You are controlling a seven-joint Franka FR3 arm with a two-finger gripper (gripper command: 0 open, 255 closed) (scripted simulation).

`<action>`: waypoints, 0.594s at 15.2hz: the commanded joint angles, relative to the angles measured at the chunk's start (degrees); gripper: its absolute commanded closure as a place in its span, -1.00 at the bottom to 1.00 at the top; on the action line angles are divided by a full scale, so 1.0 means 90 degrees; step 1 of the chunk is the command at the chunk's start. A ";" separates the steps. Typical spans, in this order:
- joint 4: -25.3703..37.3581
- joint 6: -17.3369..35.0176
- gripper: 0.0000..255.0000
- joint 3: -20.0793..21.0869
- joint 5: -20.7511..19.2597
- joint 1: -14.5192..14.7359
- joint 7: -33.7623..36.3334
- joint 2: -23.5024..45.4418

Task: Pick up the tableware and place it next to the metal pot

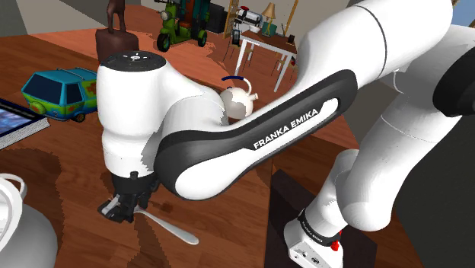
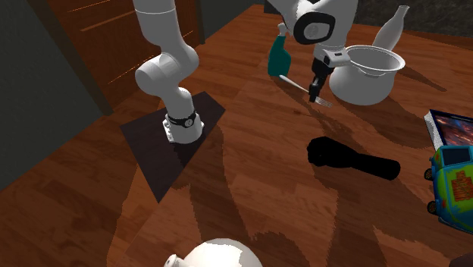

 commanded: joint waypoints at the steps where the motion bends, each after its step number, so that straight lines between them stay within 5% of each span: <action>1: -0.0068 0.0161 1.00 -0.0001 -0.0081 0.0014 0.0067 0.0107; 9: -0.0202 0.0489 1.00 -0.0026 -0.0269 0.0041 0.0201 0.0342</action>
